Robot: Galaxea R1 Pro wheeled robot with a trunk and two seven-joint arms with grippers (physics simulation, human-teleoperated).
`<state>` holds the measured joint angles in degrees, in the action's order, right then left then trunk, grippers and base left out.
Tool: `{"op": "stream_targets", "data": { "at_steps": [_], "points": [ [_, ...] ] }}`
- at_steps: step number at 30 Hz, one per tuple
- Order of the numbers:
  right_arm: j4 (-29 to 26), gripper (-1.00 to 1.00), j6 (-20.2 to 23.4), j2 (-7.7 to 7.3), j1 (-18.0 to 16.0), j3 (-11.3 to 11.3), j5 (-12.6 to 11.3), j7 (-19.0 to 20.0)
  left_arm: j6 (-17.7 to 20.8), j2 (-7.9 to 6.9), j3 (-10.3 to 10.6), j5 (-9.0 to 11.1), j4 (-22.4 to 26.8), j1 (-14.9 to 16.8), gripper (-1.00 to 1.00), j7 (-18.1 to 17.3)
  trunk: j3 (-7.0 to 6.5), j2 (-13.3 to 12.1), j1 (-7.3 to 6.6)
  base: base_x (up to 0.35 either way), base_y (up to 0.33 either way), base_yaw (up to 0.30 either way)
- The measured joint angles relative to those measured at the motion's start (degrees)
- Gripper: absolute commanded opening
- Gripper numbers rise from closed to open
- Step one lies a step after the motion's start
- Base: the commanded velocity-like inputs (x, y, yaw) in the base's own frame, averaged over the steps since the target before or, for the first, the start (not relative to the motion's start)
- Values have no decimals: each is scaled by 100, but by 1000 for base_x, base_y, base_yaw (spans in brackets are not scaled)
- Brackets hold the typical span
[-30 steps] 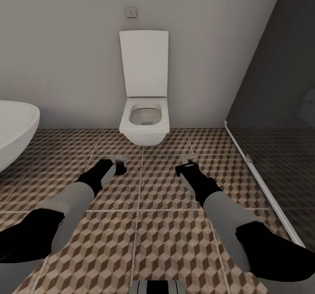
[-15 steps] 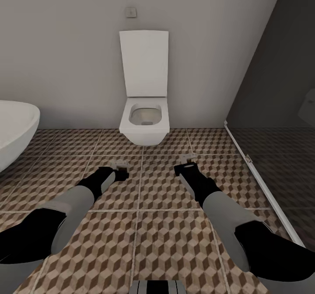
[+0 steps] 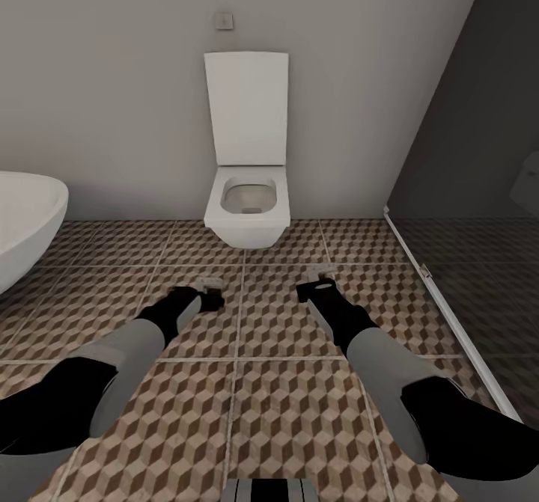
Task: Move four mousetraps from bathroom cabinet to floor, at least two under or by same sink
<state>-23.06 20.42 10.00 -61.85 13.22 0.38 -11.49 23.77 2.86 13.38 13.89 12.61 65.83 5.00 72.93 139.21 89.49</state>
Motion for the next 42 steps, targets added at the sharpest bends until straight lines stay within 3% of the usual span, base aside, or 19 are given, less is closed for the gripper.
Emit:
{"op": "stream_targets", "data": {
  "at_steps": [5, 11, 39, 42],
  "points": [
    [1, -100, -5, 0, 1, 3, 3, 11, 8, 5, 158, 5, 2, -1, -100, 16, 71, 159, 88, 0, 0, 0],
    [1, -100, -5, 0, 0, 7, 1, 13, 11, 6, 192, 5, 2, -1, -100, 25, 179, 399, 219, 0, 0, 0],
    [13, -100, -6, 0, 0, 8, 0, 14, 19, 6, 195, -2, 11, -1, -100, 12, 800, 438, 292, 0, 0, 0],
    [17, -100, -5, 0, 0, 9, 1, 14, 16, 8, 195, -2, 11, 0, -100, 9, 800, 439, 292, 0, 0, 0]
  ]
}}
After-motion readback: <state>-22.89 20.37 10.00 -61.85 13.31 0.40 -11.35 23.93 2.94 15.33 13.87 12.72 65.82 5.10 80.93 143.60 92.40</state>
